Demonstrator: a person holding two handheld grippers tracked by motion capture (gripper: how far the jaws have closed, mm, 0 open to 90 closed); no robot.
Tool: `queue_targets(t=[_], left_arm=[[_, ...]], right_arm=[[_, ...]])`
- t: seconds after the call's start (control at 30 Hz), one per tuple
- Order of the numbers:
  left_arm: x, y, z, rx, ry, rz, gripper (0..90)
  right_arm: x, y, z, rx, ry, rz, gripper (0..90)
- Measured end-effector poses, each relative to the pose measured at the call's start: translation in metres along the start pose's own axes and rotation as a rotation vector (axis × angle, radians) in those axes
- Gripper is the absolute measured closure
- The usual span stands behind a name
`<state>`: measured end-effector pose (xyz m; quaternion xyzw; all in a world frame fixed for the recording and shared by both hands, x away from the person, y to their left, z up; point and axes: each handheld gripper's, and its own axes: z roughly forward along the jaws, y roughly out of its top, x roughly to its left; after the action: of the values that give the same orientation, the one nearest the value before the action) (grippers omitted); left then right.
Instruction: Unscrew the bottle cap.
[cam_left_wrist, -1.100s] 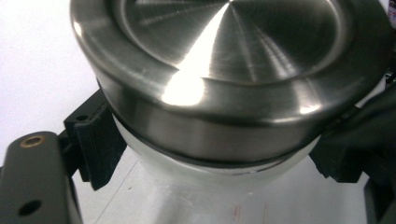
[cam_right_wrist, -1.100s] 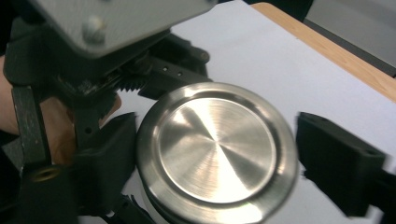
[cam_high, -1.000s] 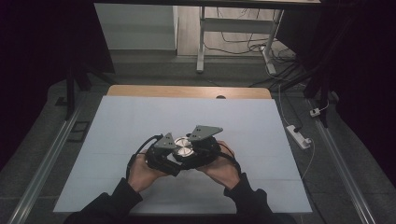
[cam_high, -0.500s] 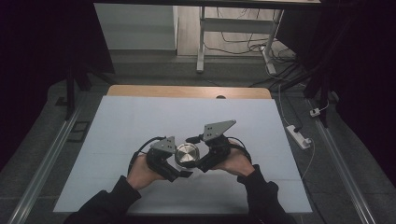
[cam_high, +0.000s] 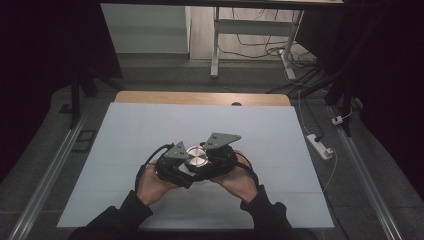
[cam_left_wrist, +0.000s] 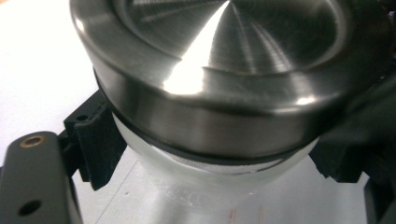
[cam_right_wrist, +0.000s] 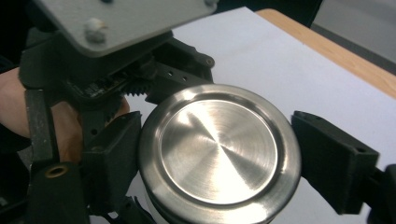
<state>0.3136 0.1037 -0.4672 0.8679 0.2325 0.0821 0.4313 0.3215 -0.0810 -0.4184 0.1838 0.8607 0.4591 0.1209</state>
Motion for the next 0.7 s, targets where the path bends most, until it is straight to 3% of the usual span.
queue_targets(t=[0.13,0.27,0.3,0.33,0.37,0.43,0.47,0.5,0.57,0.7], left_arm=[[0.003,0.000,-0.003,-0.005,-0.075,0.037,15.7],[0.004,-0.001,-0.005,-0.018,-0.174,0.099,15.7],[0.003,-0.001,-0.006,-0.020,-0.200,0.125,15.7],[0.003,-0.001,-0.007,-0.027,-0.226,0.145,15.7],[0.002,-0.001,-0.008,-0.032,-0.244,0.159,15.7],[0.001,0.000,-0.008,-0.035,-0.237,0.159,15.7],[0.000,0.001,-0.008,-0.036,-0.218,0.152,15.7],[0.000,0.001,-0.008,-0.034,-0.197,0.141,15.7],[0.002,0.000,-0.007,-0.036,-0.153,0.101,15.7],[0.006,-0.002,-0.008,-0.032,-0.058,0.034,15.7]], right_arm=[[-0.004,0.000,-0.003,-0.004,0.054,-0.011,19.4],[-0.013,-0.002,-0.009,-0.026,0.196,-0.072,19.4],[-0.017,-0.005,-0.012,-0.044,0.289,-0.107,19.4],[-0.017,-0.005,-0.012,-0.044,0.289,-0.107,19.4],[-0.019,-0.007,-0.013,-0.068,0.336,-0.130,19.3],[-0.022,-0.009,-0.014,-0.097,0.388,-0.143,18.5],[-0.024,-0.008,-0.015,-0.086,0.366,-0.100,10.3],[-0.024,-0.008,-0.015,-0.086,0.366,-0.100,10.3],[-0.024,-0.005,-0.017,-0.082,0.312,-0.040,6.4],[-0.020,0.002,-0.020,-0.036,0.153,0.022,3.0]])
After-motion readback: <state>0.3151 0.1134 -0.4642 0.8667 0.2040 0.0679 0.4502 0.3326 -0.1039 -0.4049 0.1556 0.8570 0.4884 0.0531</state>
